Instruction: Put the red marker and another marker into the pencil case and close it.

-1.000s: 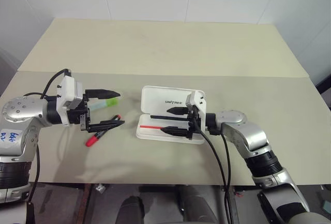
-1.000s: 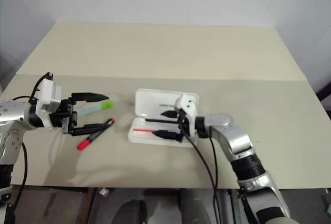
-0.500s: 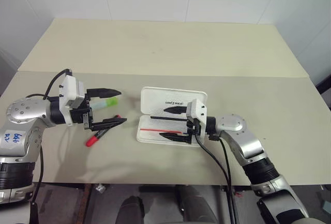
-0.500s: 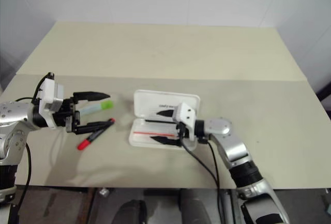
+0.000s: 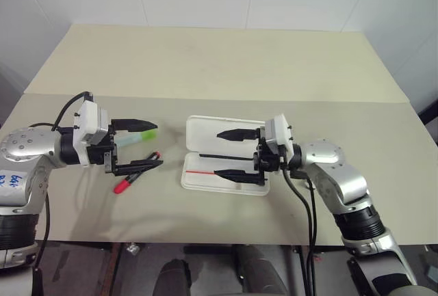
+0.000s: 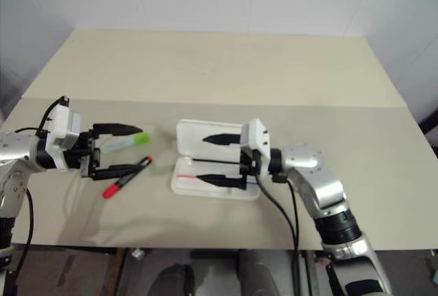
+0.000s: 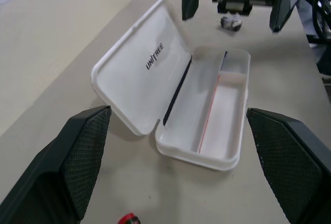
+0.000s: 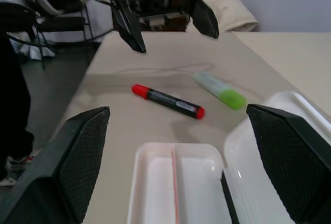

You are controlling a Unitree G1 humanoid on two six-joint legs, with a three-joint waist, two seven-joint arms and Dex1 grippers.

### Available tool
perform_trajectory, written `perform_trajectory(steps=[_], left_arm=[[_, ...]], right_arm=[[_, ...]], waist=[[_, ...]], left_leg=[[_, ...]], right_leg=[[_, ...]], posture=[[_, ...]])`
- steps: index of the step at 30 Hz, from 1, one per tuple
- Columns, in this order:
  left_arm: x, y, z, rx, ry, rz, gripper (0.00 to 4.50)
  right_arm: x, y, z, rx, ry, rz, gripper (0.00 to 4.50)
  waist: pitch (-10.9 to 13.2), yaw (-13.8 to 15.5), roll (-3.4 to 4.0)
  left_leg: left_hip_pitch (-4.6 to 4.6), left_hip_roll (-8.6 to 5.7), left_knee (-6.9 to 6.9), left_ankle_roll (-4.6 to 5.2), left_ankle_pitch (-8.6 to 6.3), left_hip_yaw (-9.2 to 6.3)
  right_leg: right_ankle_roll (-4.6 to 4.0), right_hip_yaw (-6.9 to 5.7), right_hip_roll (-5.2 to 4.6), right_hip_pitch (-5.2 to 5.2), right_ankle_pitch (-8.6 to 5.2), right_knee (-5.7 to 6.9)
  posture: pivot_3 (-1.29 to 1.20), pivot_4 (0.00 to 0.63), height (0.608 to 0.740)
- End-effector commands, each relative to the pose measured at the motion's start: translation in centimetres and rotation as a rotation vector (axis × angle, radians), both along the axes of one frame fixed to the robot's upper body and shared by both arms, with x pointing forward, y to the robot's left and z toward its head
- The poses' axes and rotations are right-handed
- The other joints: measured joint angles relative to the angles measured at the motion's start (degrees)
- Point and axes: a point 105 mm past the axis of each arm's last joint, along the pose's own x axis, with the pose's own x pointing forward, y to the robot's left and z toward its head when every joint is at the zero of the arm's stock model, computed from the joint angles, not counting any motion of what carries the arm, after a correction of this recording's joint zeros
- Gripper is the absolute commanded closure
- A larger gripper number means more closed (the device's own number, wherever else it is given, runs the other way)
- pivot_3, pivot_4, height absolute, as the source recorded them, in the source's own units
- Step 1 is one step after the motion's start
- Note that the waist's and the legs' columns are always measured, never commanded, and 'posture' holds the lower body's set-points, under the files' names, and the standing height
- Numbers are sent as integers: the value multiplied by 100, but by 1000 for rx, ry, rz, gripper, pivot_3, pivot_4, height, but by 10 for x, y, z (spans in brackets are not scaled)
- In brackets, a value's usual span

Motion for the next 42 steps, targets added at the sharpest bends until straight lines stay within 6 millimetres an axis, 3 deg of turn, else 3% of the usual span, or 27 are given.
perform_trajectory(steps=[1, 7, 11, 17, 27, 30, 34, 37, 40, 42], left_arm=[[-6, 18, -3, 103, 38, 50, 0], [-3, 40, -25, 252, 145, 236, 0], [4, 39, -40, 353, 212, 370, 0], [11, 31, -60, 358, 284, 518, 0], [14, 46, -88, 443, 333, 603, 0], [15, 59, -93, 460, 335, 633, 588], [17, 60, -91, 453, 324, 624, 1885], [19, 58, -89, 449, 317, 615, 2860], [20, 57, -86, 447, 307, 604, 3789], [21, 54, -83, 443, 291, 586, 3919]], right_arm=[[-15, -15, 29, 29, -64, 32, 13], [-28, -33, 48, -18, -84, 58, 13], [-18, -43, 53, -40, -128, 1, 13], [-16, -42, 52, -20, -154, -49, 13], [-22, -44, 51, -5, -148, -106, 13], [-23, -45, 51, -2, -146, -130, 0], [-21, -45, 51, 0, -149, -146, 0], [-20, -44, 52, 1, -151, -149, 0], [-20, -44, 51, -2, -150, -148, 0], [-20, -44, 50, -6, -150, -148, 0]], waist=[[0, 6, 0], [1, 10, 0], [0, 10, -1], [0, 10, -1], [0, 12, -1], [-1, 13, 0], [-1, 8, -1], [3, -15, -8], [5, -69, -12], [5, -107, -12]], left_leg=[[0, 0, -1, 0, 0, 1], [2, 3, -6, 0, 0, 0], [3, 2, -3, 0, 0, 0], [0, 1, -6, 0, 0, -2], [9, 0, -4, 1, -1, -2], [17, 0, -4, 2, 0, -2], [37, -6, -5, 11, 6, -2], [74, -11, -5, 23, 13, -3], [112, -13, -6, 28, 17, -9], [119, -14, -6, 30, 18, -10]], right_leg=[[-1, -1, 0, 0, -1, -1], [-9, -4, 0, -1, -5, -3], [-8, -3, 0, 0, -4, -3], [-5, -3, 0, -1, -3, -3], [-7, 1, 0, 4, -3, 1], [-11, 1, 1, 7, -5, 3], [-40, 9, 2, 17, -5, 2], [-124, 31, 17, 39, -21, -3], [-134, 42, 26, 74, -9, -12], [-135, 43, 26, 83, -7, -15]], posture=[[0, 150, 740], [0, 150, 740], [0, 150, 740], [0, 150, 740], [0, 150, 740], [0, 150, 740], [0, 150, 740], [0, 150, 740], [0, 150, 740], [0, 150, 740]])
